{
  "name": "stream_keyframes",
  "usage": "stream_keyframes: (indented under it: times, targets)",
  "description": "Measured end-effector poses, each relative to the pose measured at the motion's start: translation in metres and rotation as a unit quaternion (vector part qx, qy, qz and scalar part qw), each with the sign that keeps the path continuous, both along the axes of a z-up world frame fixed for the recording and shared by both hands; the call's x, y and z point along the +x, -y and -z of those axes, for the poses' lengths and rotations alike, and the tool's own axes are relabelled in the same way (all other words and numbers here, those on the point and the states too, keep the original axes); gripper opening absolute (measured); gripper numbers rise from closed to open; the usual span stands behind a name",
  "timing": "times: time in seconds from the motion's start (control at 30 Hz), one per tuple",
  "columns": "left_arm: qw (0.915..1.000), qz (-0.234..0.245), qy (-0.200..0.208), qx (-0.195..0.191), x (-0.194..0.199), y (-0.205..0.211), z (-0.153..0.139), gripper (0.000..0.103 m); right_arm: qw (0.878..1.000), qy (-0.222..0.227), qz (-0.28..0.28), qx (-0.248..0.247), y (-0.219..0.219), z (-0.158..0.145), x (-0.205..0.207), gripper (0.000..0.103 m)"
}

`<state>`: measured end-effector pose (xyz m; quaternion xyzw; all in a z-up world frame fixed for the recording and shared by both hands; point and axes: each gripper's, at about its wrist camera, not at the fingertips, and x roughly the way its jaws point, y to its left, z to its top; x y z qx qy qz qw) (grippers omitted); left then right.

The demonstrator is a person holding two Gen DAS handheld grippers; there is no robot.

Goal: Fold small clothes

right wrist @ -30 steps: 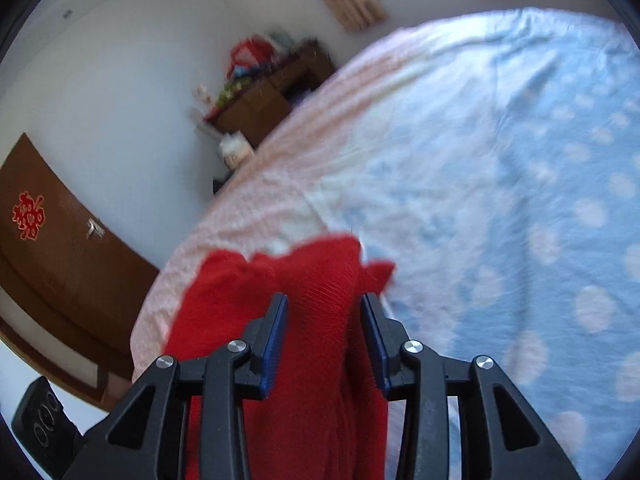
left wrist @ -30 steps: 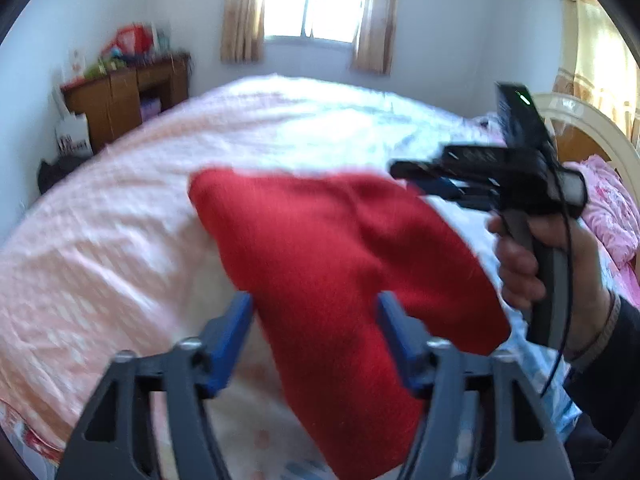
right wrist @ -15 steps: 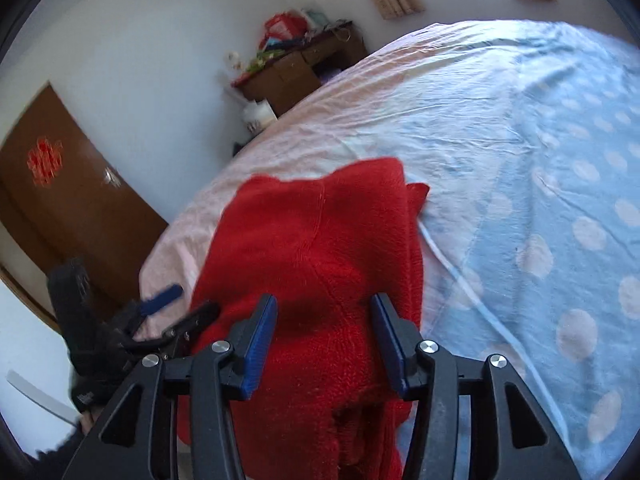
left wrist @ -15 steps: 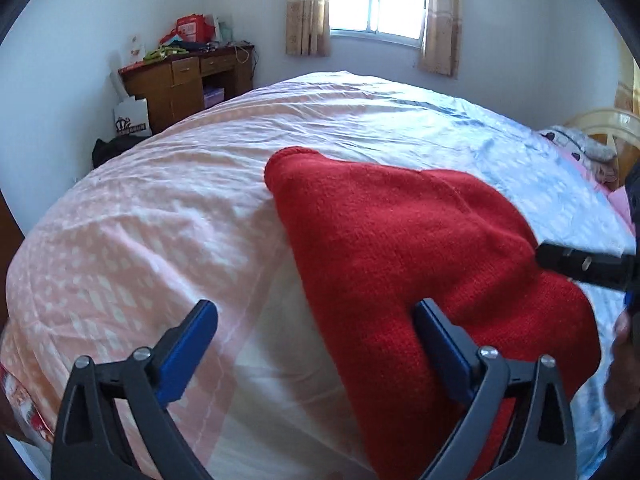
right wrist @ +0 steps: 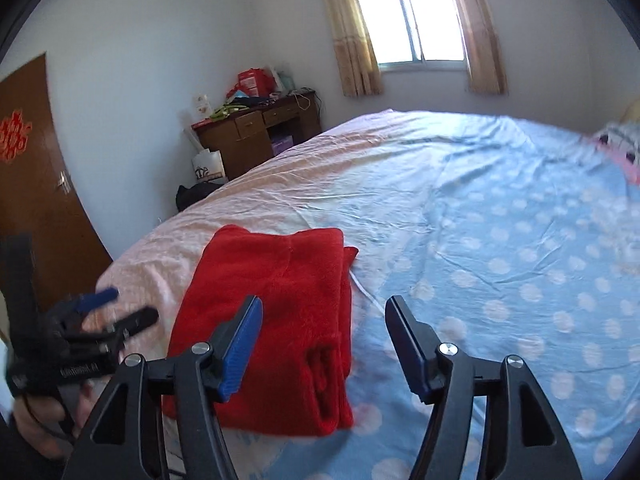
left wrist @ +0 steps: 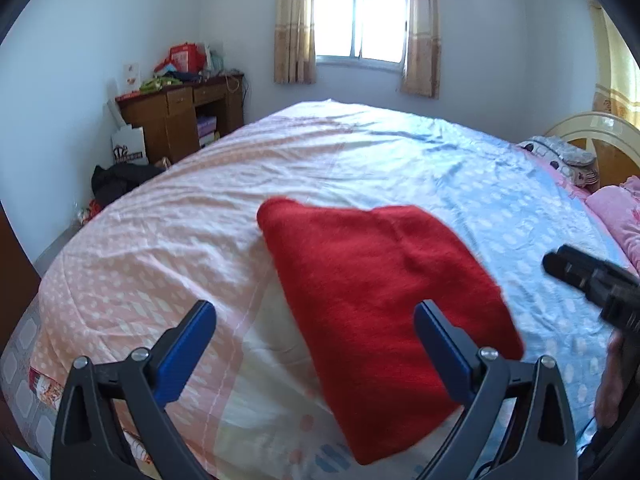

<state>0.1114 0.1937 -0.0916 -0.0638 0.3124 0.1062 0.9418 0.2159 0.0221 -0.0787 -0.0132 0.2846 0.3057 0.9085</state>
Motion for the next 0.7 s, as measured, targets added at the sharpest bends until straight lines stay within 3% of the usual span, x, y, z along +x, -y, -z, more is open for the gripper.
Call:
stream_keyframes:
  times: [0.7]
  targets:
    - [0.9998,0.009,0.012,0.011,-0.003,0.008,-0.006,0.101,1.0,0.012,0.001,0.004,0.007,-0.006,-0.02,0.065]
